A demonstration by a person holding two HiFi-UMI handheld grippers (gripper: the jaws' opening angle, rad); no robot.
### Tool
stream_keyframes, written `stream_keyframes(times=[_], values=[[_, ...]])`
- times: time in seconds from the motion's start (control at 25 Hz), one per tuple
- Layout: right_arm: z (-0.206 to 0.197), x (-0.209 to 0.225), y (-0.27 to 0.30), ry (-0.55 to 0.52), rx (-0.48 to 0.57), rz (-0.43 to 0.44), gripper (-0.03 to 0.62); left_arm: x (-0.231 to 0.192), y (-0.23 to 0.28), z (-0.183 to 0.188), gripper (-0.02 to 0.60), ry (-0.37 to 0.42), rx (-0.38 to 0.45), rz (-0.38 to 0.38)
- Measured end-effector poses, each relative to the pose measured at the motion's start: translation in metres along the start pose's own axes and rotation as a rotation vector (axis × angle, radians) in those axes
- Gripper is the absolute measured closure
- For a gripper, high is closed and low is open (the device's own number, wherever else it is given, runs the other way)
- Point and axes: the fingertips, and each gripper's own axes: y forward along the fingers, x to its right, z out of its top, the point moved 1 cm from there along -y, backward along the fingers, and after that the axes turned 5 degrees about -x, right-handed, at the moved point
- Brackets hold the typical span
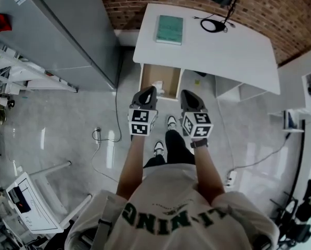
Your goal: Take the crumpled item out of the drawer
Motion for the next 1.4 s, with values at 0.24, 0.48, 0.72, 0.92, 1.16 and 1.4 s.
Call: stream_keyframes(times=[0.24, 0.48, 0.72, 0.92, 1.16, 1.4], values=[[-0.025, 0.007, 0.046, 0.022, -0.071, 0.042, 0.591, -0.015, 0.050, -0.042, 0.583, -0.037, -0.103, -0.027], [-0.044, 0.022, 0.086, 0.054, -0.131, 0.067, 0.591, -0.033, 0.102, -0.083, 0.583, -0.067, -0.220, -0.042], [-0.060, 0.044, 0.127, 0.081, -0.175, 0.065, 0.591, -0.048, 0.150, -0.127, 0.583, -0.031, -0.350, -0.080], [-0.069, 0.052, 0.155, 0.060, -0.189, 0.091, 0.591, -0.053, 0.191, -0.168, 0.583, -0.003, -0.466, -0.146], [-0.079, 0.055, 0.185, 0.057, -0.220, 0.107, 0.591, -0.067, 0.228, -0.199, 0.583, 0.024, -0.543, -0.197], [-0.096, 0.064, 0.212, 0.072, -0.254, 0.122, 0.591, -0.076, 0.262, -0.243, 0.583, 0.039, -0.649, -0.255]])
